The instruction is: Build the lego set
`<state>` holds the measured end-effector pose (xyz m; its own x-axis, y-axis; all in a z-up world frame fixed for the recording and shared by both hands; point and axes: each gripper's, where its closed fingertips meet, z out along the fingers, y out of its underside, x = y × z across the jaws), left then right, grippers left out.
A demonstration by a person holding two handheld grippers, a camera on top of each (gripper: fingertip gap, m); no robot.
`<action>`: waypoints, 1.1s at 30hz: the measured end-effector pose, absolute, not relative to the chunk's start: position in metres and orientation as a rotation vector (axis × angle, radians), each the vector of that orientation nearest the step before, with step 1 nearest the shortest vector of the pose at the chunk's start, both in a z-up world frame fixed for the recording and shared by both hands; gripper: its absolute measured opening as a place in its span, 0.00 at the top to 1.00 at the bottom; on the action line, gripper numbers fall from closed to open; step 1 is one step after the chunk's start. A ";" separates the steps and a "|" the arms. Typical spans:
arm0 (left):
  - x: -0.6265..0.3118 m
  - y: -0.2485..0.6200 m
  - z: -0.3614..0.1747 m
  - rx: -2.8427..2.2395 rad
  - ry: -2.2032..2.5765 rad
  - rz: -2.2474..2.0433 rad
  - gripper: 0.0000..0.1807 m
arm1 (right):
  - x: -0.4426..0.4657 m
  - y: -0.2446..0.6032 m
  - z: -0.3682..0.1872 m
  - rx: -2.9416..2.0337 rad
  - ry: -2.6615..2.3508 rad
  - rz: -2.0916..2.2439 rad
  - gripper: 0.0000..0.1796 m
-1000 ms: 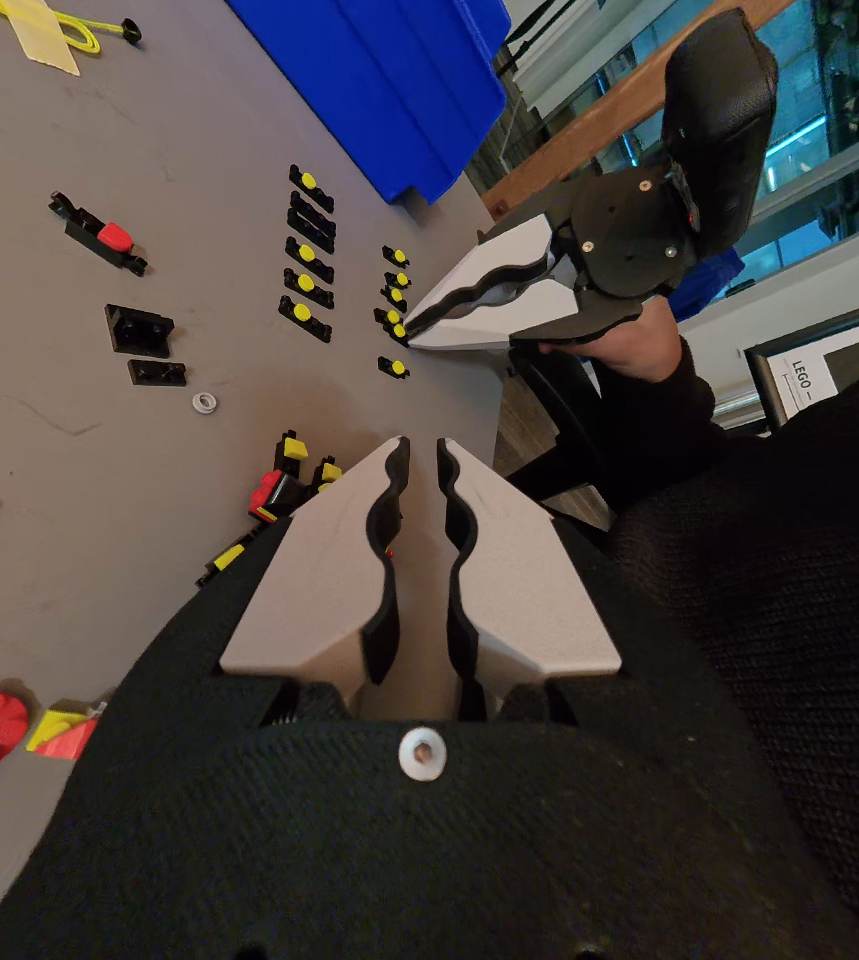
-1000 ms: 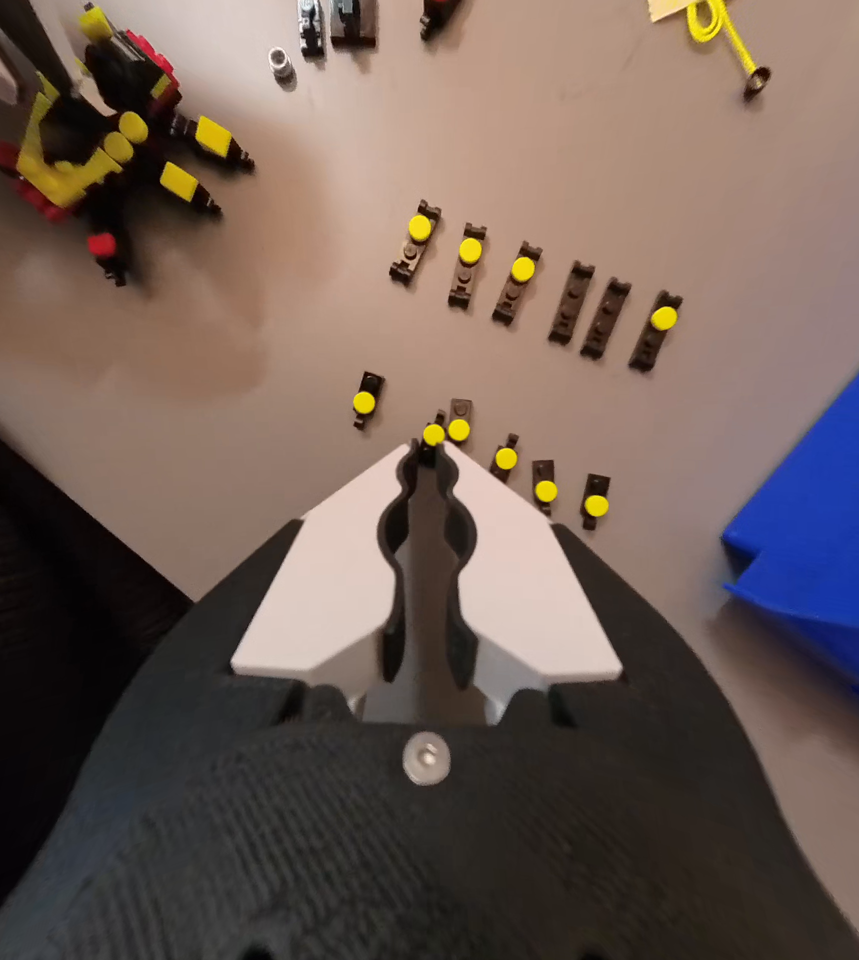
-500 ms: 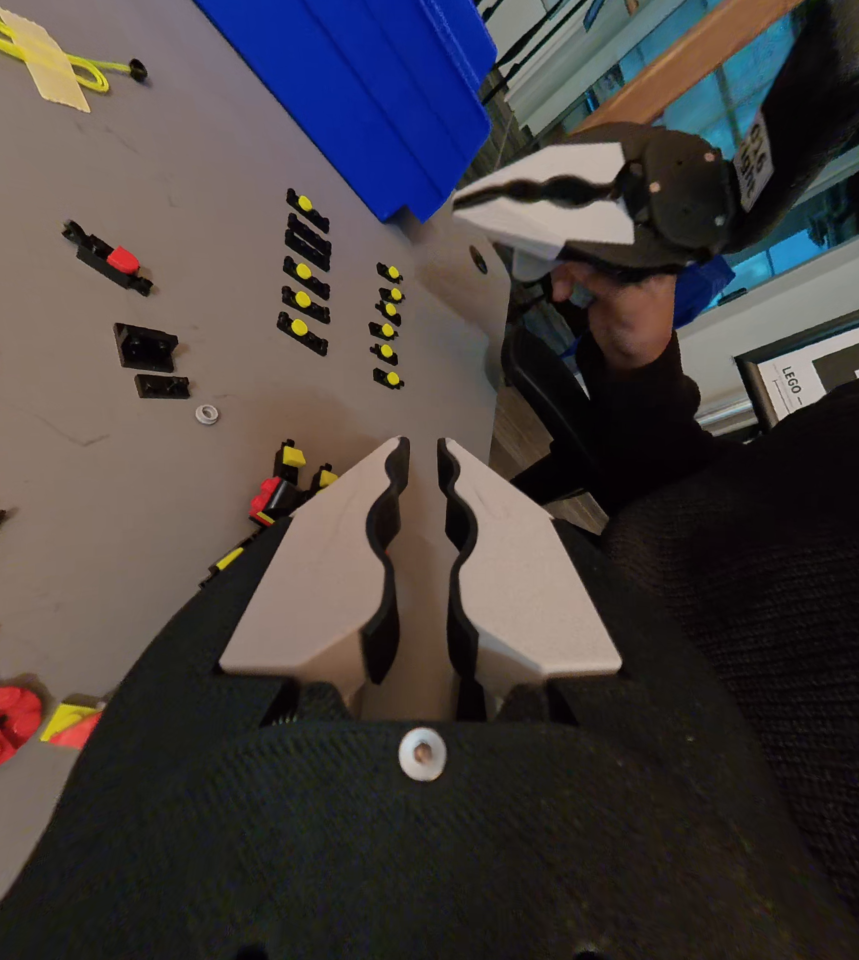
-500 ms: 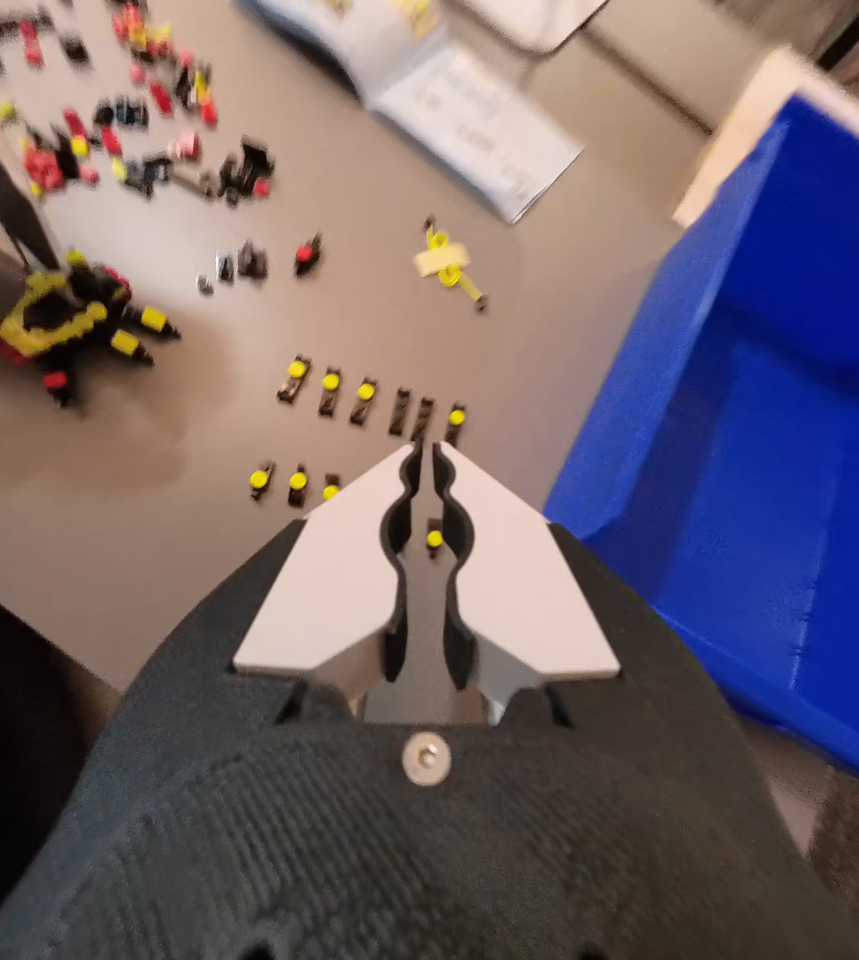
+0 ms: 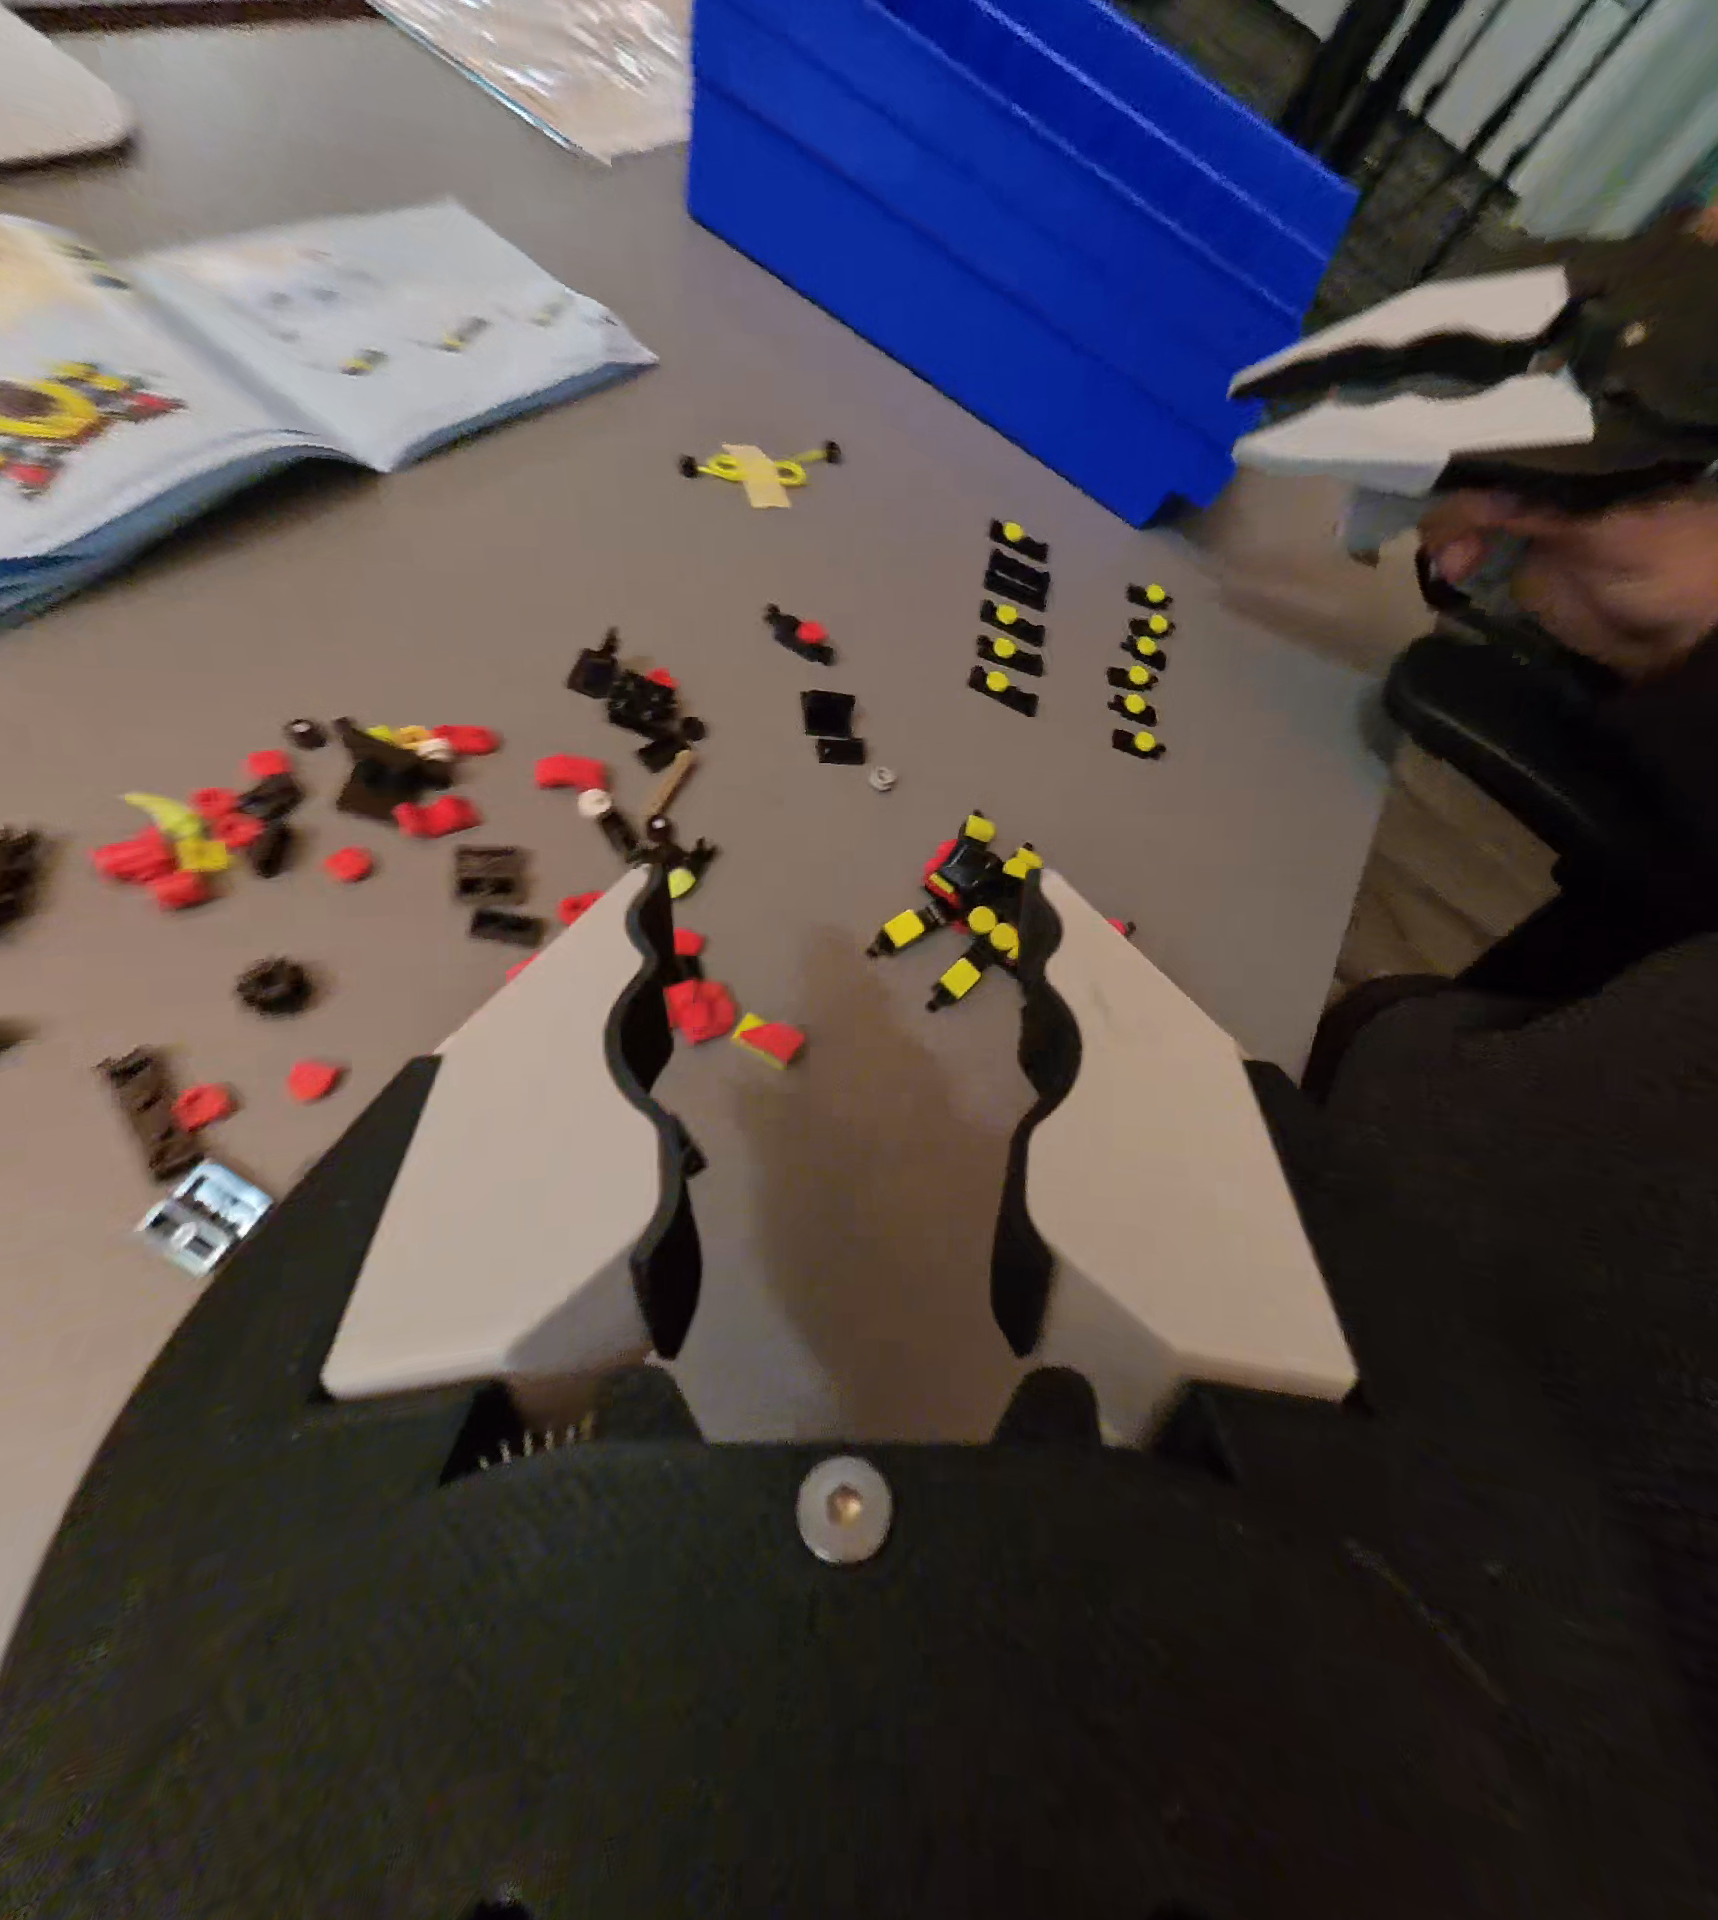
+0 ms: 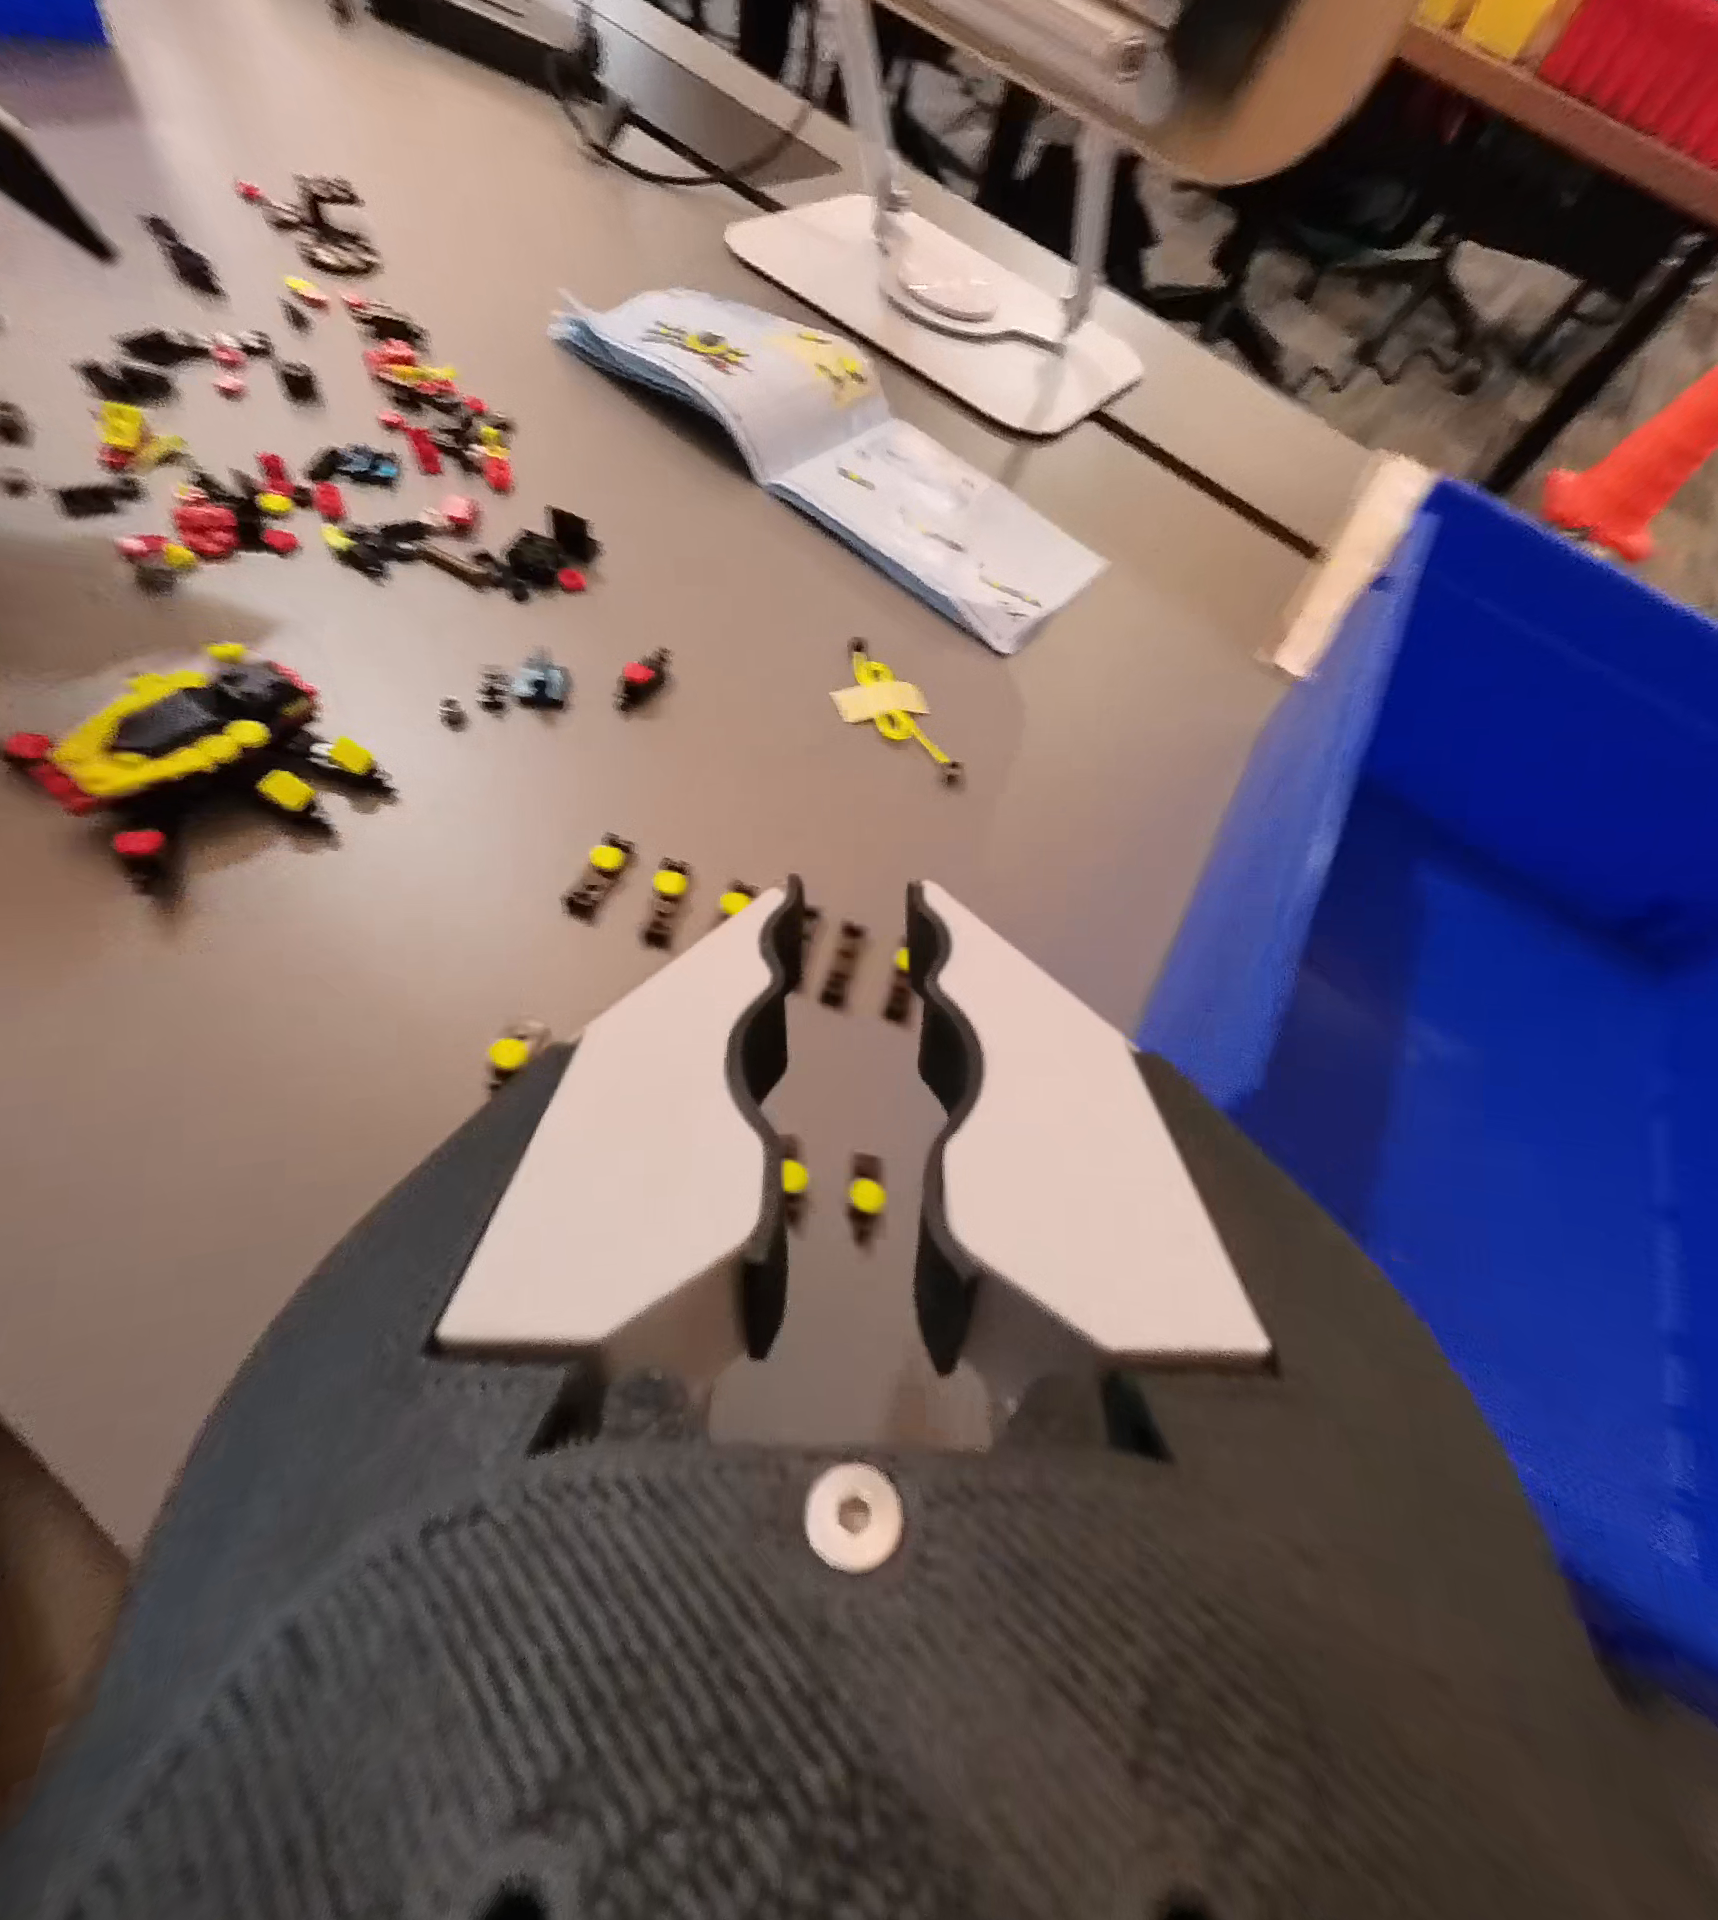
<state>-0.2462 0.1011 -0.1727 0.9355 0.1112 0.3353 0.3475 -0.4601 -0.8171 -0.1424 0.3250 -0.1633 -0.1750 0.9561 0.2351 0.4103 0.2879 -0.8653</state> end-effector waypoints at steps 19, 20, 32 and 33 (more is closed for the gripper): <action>-0.285 0.086 -0.168 -1.951 -0.327 0.139 1.00 | -0.187 0.240 -0.168 -1.221 -1.743 1.143 1.00; -0.286 0.086 -0.169 -1.951 -0.351 0.115 1.00 | -0.190 0.240 -0.166 -1.222 -1.727 1.143 1.00; -0.304 0.090 -0.165 -1.866 -0.469 0.093 1.00 | -0.198 0.266 -0.162 -1.216 -1.691 1.124 1.00; -0.305 0.090 -0.161 -1.838 -0.475 0.086 1.00 | -0.199 0.271 -0.164 -1.240 -1.680 1.114 1.00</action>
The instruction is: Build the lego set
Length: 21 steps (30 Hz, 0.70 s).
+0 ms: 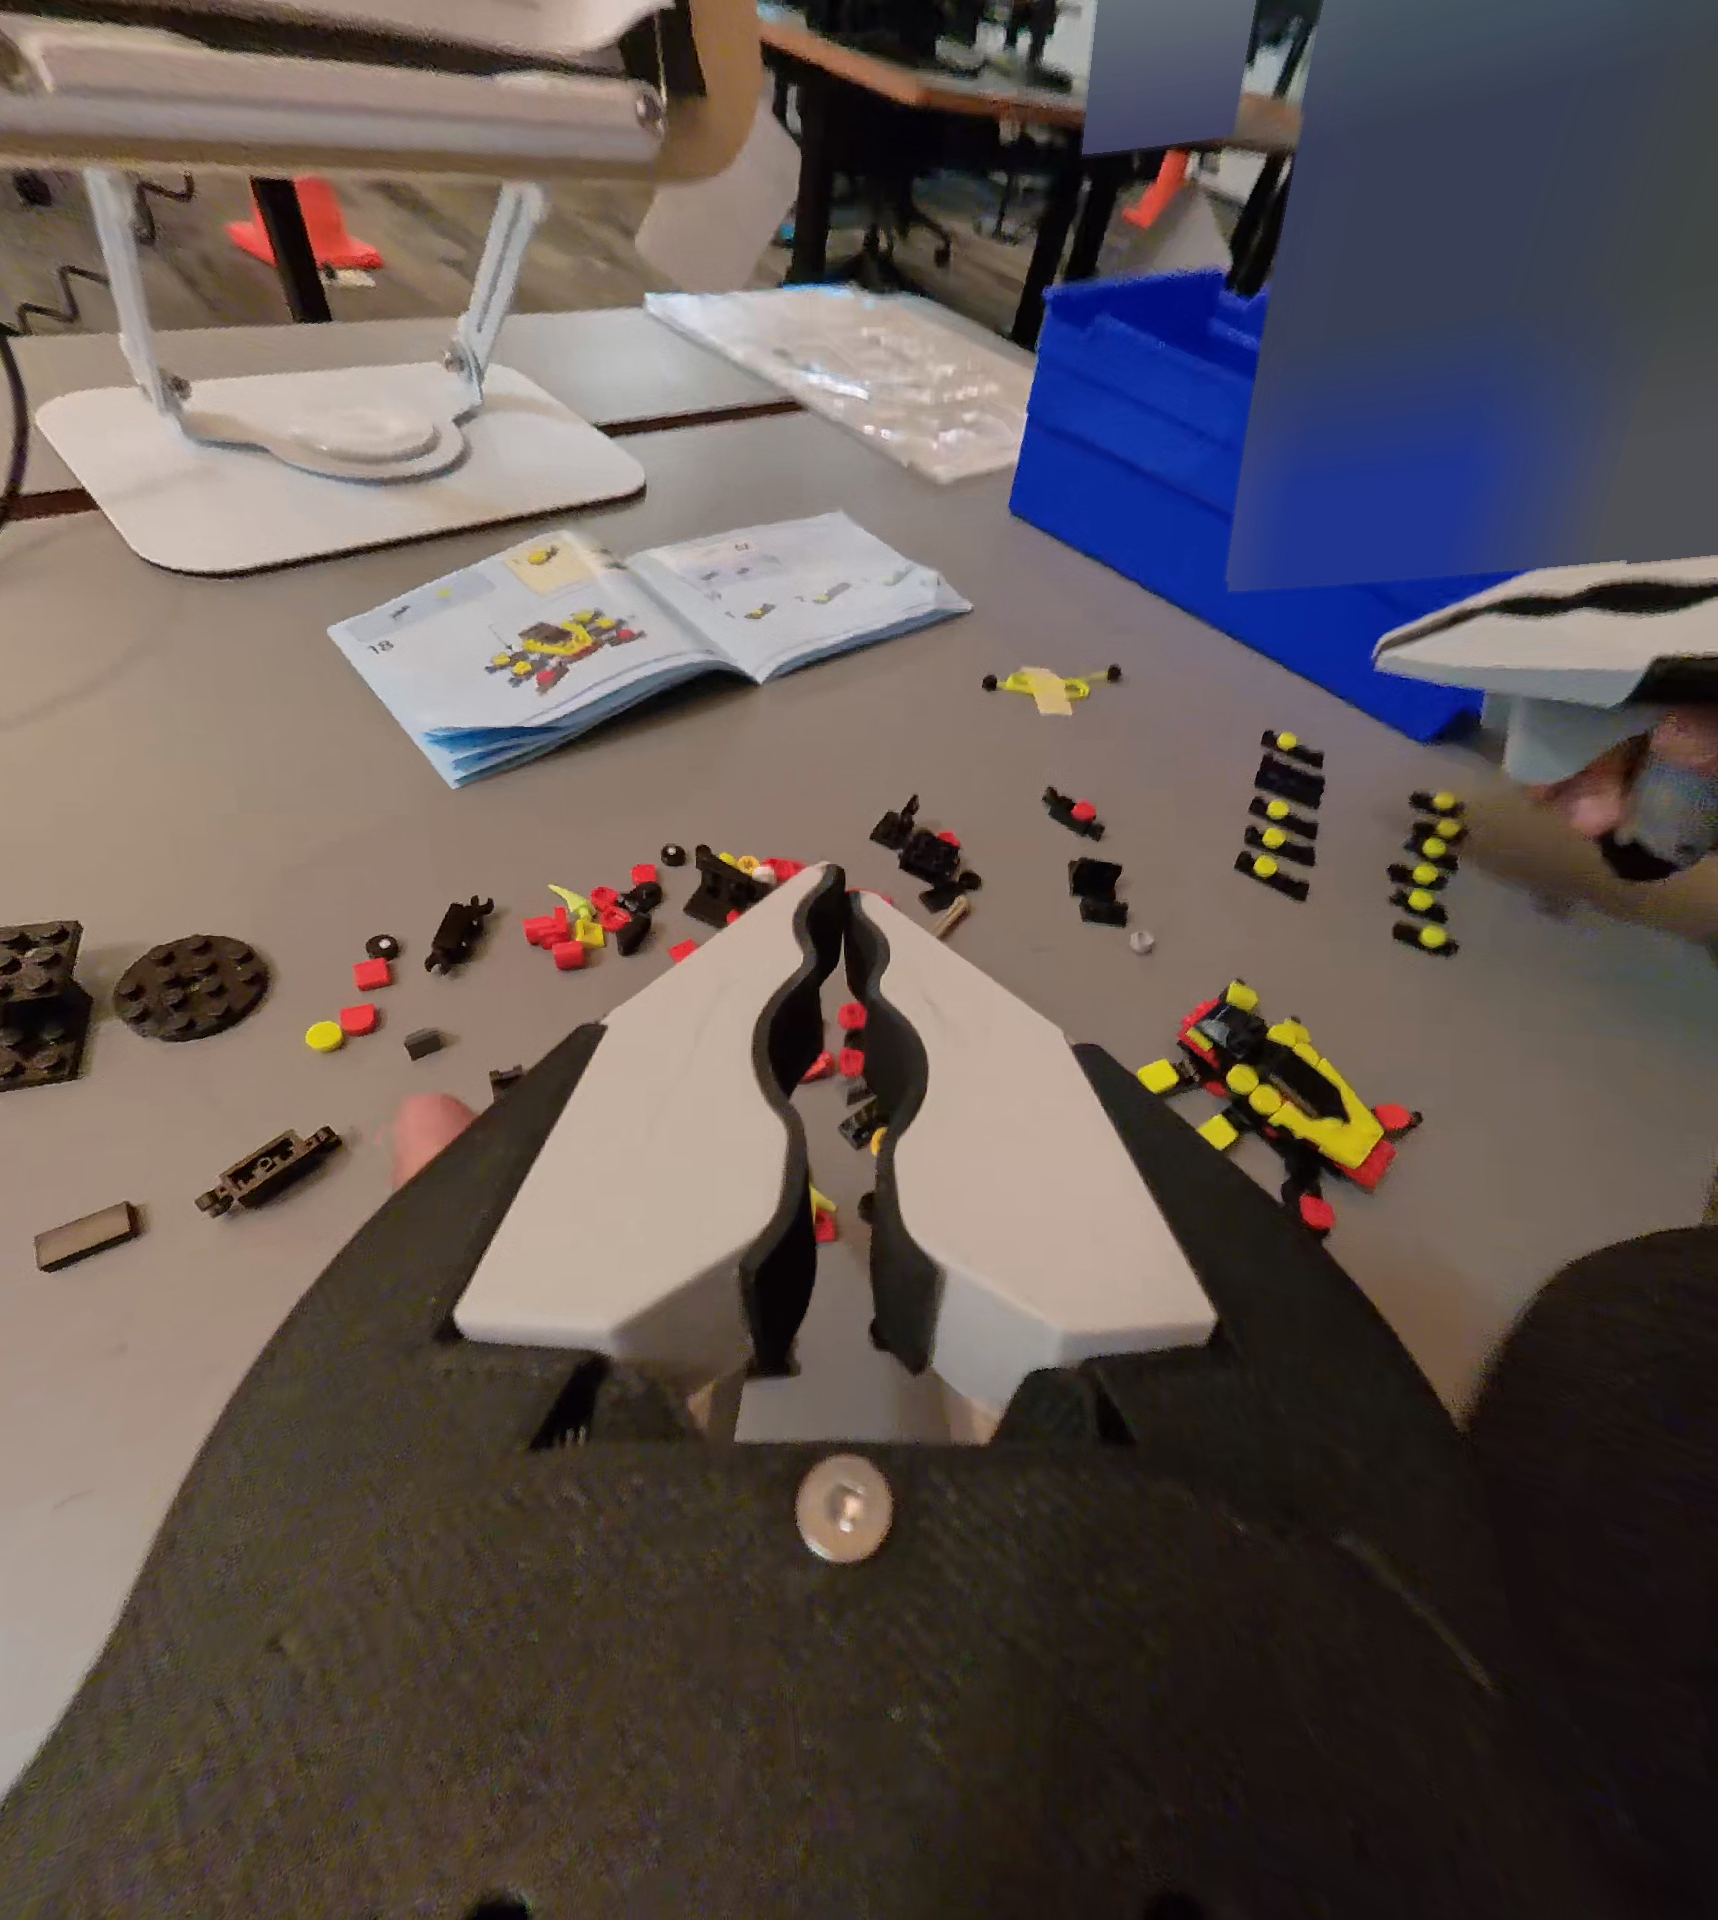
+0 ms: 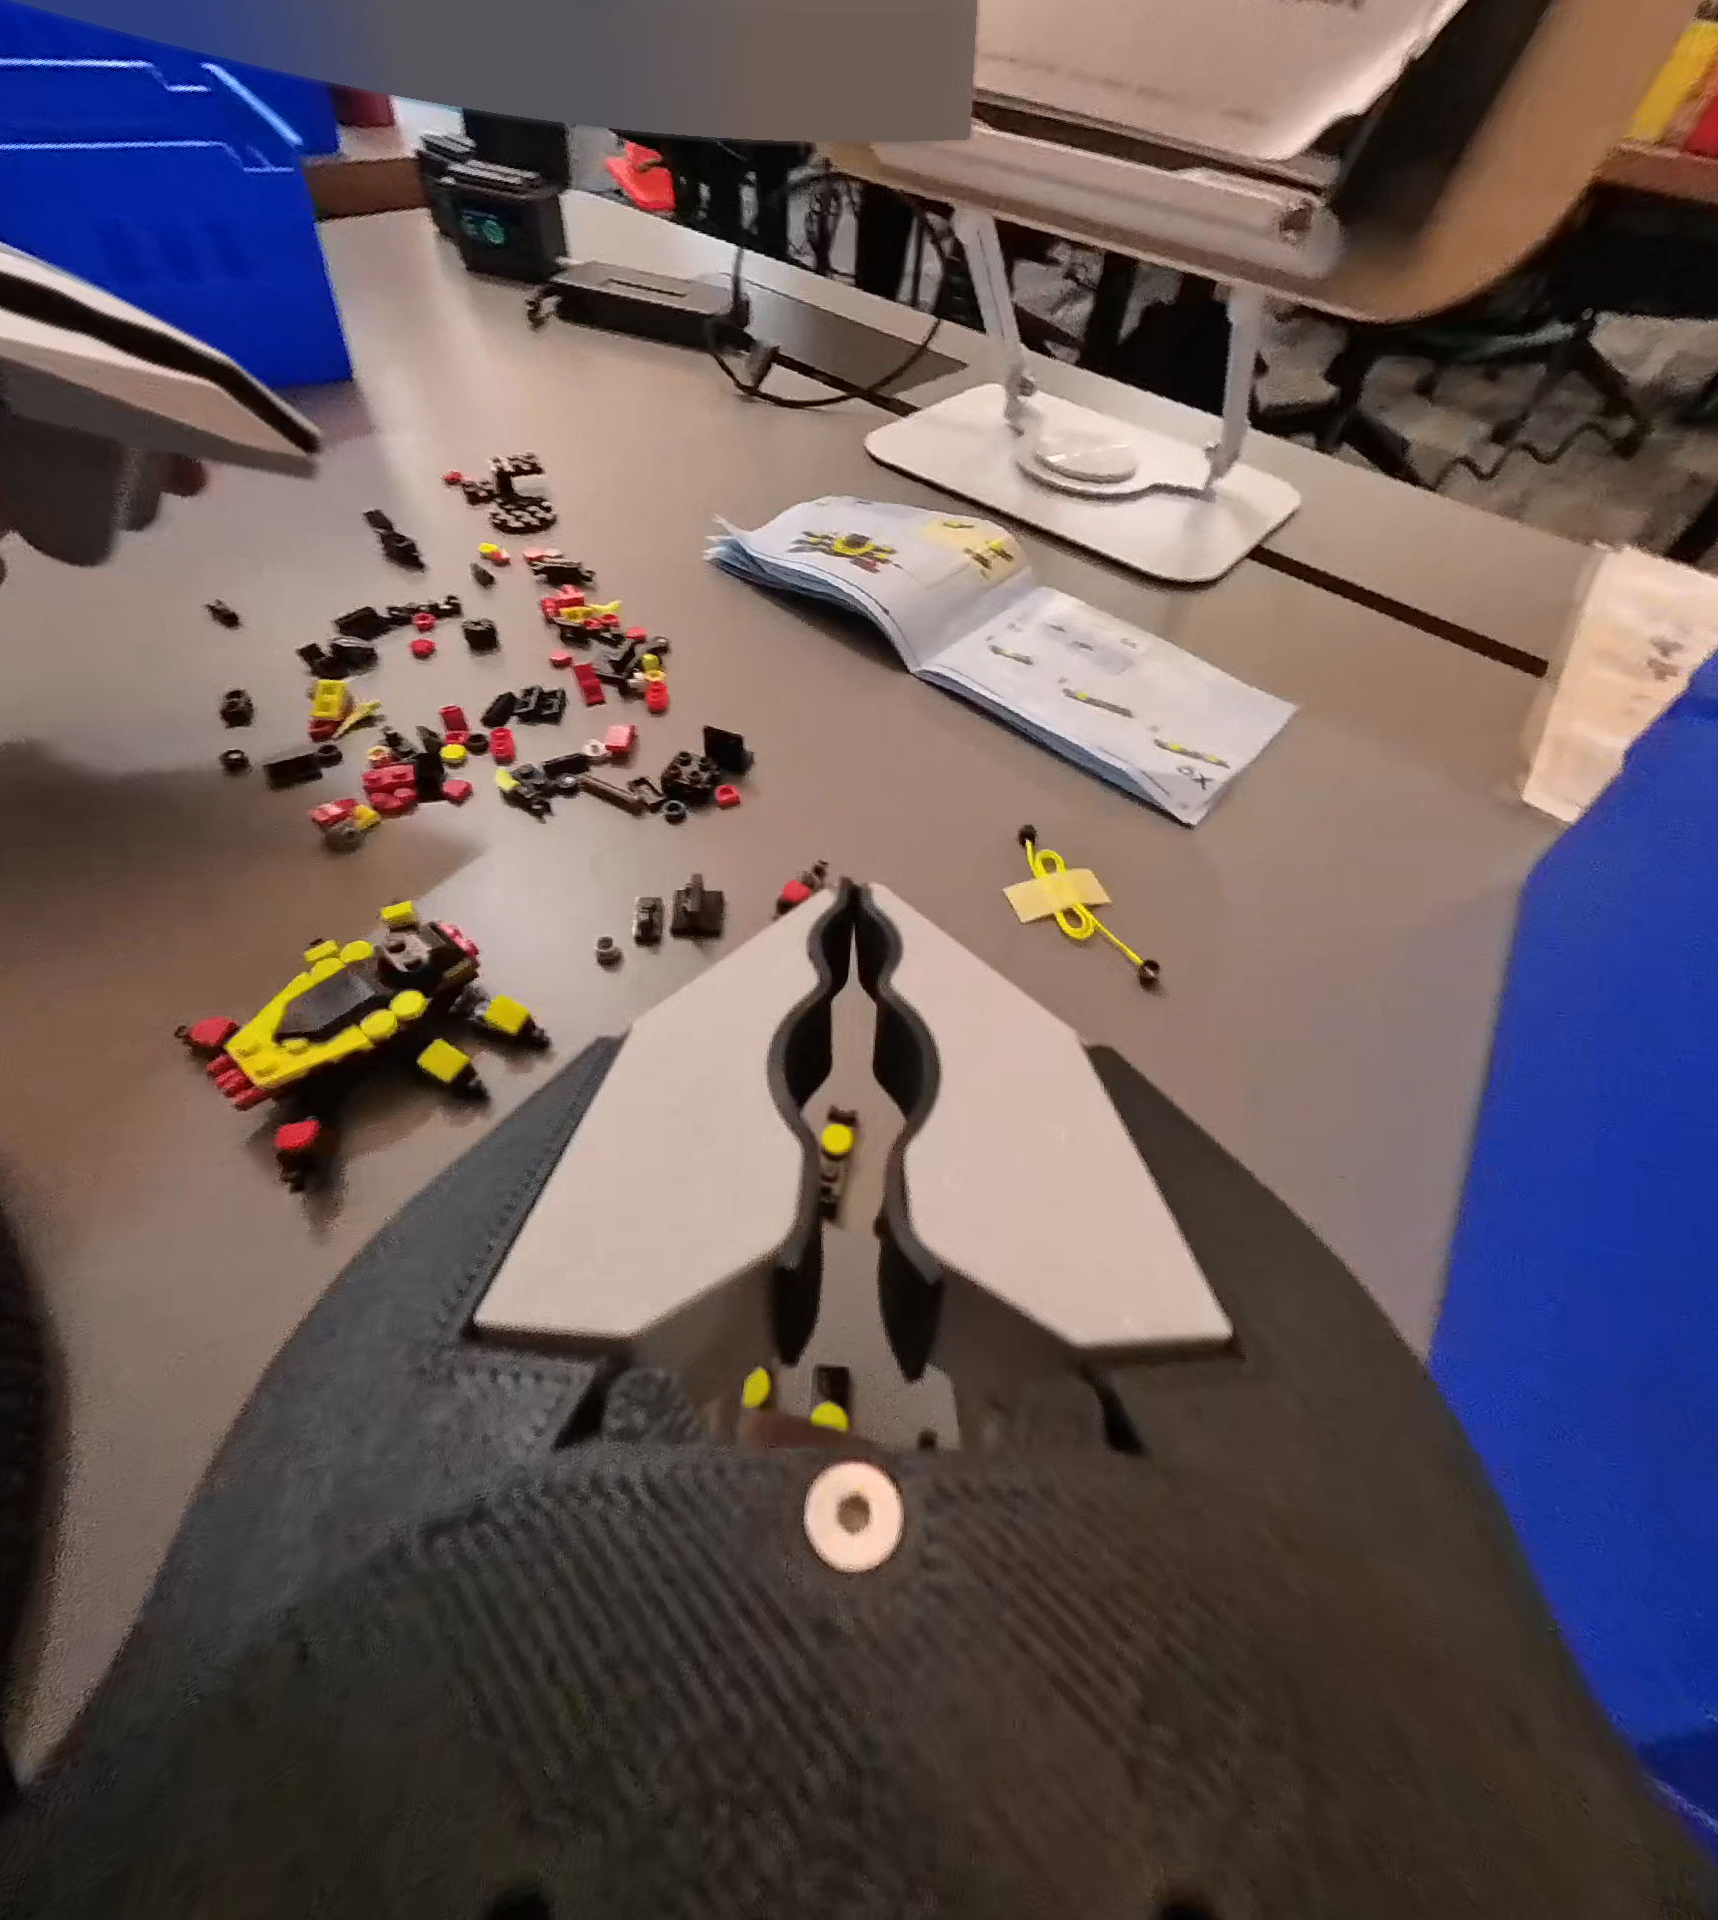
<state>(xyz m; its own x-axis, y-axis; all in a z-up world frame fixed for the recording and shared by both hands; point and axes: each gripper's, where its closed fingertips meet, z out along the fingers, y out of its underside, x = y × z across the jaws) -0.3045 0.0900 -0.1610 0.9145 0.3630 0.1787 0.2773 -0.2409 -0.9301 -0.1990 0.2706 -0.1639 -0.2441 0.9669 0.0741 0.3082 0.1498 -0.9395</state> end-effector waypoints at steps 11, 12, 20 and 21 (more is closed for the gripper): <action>-0.304 0.091 -0.175 -1.847 -0.531 -0.131 1.00 | -0.189 0.266 -0.156 -1.217 -1.711 1.336 1.00; -0.305 0.091 -0.177 -1.857 -0.527 -0.115 1.00 | -0.190 0.267 -0.157 -1.226 -1.711 1.344 1.00; -0.304 0.091 -0.185 -1.902 -0.494 -0.114 1.00 | -0.191 0.273 -0.158 -1.262 -1.725 1.437 1.00; -0.304 0.091 -0.185 -1.899 -0.497 -0.128 1.00 | -0.192 0.275 -0.160 -1.266 -1.727 1.420 1.00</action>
